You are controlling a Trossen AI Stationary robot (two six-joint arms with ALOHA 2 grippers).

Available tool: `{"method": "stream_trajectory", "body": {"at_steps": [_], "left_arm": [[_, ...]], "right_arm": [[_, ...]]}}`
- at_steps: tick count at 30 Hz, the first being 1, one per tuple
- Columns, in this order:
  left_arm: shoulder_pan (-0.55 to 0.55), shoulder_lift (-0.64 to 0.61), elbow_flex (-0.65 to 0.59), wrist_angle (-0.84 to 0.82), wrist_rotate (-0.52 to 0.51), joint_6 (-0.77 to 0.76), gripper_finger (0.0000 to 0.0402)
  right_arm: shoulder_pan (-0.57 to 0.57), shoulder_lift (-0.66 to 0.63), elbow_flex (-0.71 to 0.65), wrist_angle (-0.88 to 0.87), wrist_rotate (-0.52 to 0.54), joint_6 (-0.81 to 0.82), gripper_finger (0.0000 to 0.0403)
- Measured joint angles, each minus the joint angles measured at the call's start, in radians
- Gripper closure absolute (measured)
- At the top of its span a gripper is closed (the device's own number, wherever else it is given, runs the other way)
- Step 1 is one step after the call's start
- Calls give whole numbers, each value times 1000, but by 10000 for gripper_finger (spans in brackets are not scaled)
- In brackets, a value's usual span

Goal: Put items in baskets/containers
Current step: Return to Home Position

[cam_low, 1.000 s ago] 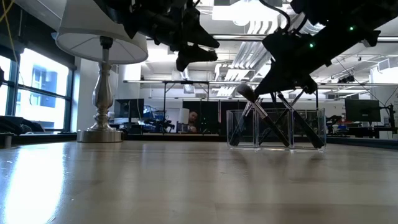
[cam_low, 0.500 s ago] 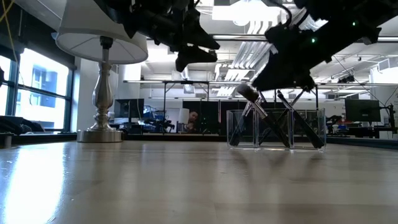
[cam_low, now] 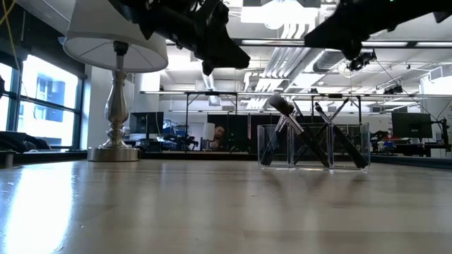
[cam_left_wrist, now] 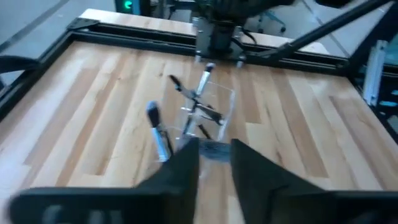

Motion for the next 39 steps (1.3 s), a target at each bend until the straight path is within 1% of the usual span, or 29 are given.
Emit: {"method": "stream_trajectory", "body": {"at_steps": [3,4,6,8,11,14,16,18,22,26,28,30,33,35,37,39], "left_arm": [[-34,0,0,0,0,4,376],[-45,0,0,0,-1,11,388],[-66,0,0,1,-22,34,389],[-85,0,0,0,-66,42,388],[-105,0,0,1,-107,36,398],[-120,0,0,2,-128,18,397],[-132,0,0,3,-146,1,399],[-144,0,0,5,-159,-8,400],[-164,0,0,11,-202,-39,401],[-170,-1,0,-2,-206,-28,401],[-167,-36,-15,-37,-207,-26,401],[-155,-65,-27,-5,-206,-22,401],[-146,-140,-84,-25,-198,-24,401],[-147,-187,-116,7,-228,-25,401],[-149,-245,-156,4,-252,-24,401],[-149,-294,-197,-4,-257,-25,401]], "right_arm": [[17,-62,0,-136,-56,1,369],[27,-80,0,-185,-78,2,385],[46,-114,0,-264,-110,7,395],[65,-149,0,-327,-109,23,390],[89,-206,0,-428,-108,16,399],[104,-257,0,-487,-111,-8,398],[104,-281,-5,-508,-147,-40,400],[99,-307,-44,-465,-195,-61,401],[85,-377,-201,-307,-264,-61,402],[69,-467,-364,-86,-290,-37,402],[63,-515,-420,-18,-290,-23,402],[60,-569,-455,-8,-290,-22,402],[61,-639,-486,-7,-284,-22,402],[61,-685,-499,-22,-282,-23,402],[61,-731,-496,-63,-284,-23,402],[61,-767,-495,-68,-286,-25,402]]}}
